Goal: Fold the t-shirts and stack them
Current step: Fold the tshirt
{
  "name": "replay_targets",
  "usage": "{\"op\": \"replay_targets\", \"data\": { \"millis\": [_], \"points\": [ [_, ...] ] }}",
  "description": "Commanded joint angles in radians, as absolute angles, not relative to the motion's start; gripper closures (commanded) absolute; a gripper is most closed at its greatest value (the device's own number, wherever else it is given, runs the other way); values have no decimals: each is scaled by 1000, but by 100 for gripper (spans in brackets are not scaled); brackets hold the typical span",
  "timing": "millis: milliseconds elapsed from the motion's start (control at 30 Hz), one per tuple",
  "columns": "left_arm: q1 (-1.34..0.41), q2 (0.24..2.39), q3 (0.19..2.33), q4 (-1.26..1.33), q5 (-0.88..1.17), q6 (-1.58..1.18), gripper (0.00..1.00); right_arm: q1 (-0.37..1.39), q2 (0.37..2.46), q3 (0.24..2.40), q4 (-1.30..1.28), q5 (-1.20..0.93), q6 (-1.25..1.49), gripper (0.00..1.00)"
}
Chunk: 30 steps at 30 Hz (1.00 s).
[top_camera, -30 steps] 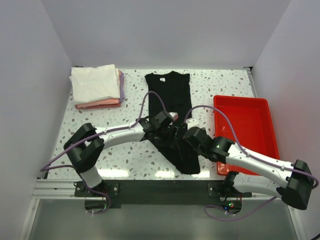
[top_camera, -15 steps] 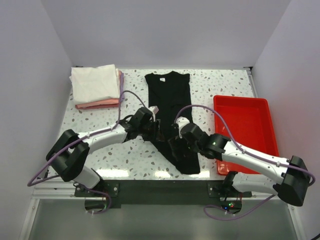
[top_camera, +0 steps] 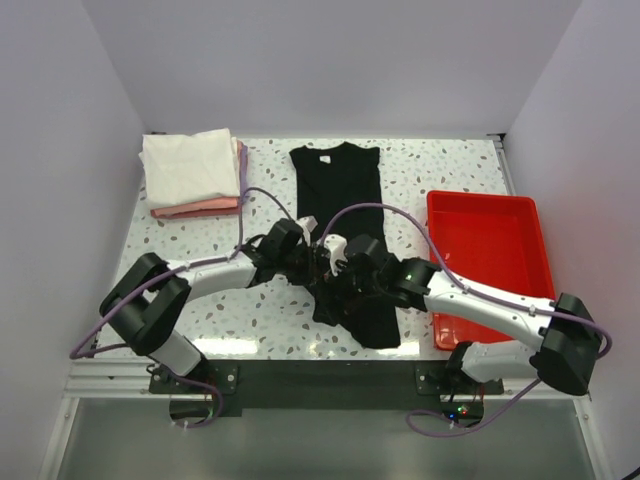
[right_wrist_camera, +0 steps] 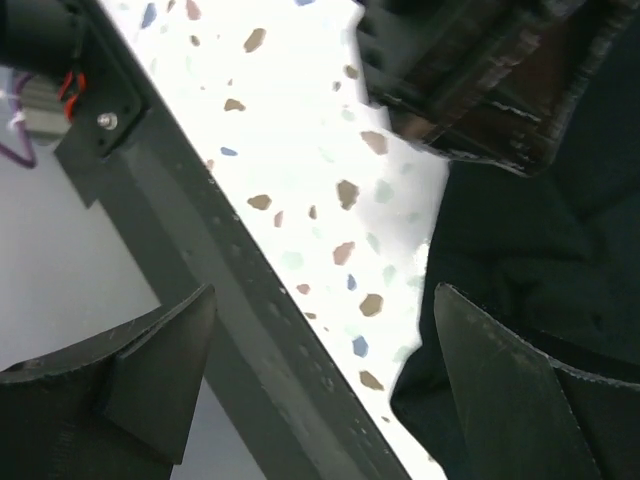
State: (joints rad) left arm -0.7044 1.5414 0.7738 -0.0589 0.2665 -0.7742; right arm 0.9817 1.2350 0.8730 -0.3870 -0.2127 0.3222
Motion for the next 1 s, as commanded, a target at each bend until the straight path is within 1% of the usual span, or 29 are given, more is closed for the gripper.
{"op": "replay_targets", "data": {
  "millis": [0, 100, 200, 333, 433, 667, 967],
  "points": [
    [-690, 1611, 802, 26, 316, -775, 74, 986, 1288, 879, -288, -333, 337, 6],
    [-681, 1654, 788, 55, 334, -787, 75, 985, 1351, 884, -261, -360, 341, 5],
    [-680, 1667, 767, 81, 347, -795, 77, 974, 1390, 891, -265, -322, 331, 1],
    [-680, 1661, 756, 58, 309, -795, 78, 927, 1462, 887, -259, -337, 342, 1],
    [-680, 1651, 742, 46, 288, -793, 78, 891, 1468, 873, -265, -305, 347, 1],
    [-675, 1657, 726, 34, 278, -795, 79, 789, 1459, 835, -360, -195, 327, 1],
    [-675, 1628, 696, 18, 262, -790, 80, 758, 1457, 865, -526, 32, 295, 1]
  ]
}}
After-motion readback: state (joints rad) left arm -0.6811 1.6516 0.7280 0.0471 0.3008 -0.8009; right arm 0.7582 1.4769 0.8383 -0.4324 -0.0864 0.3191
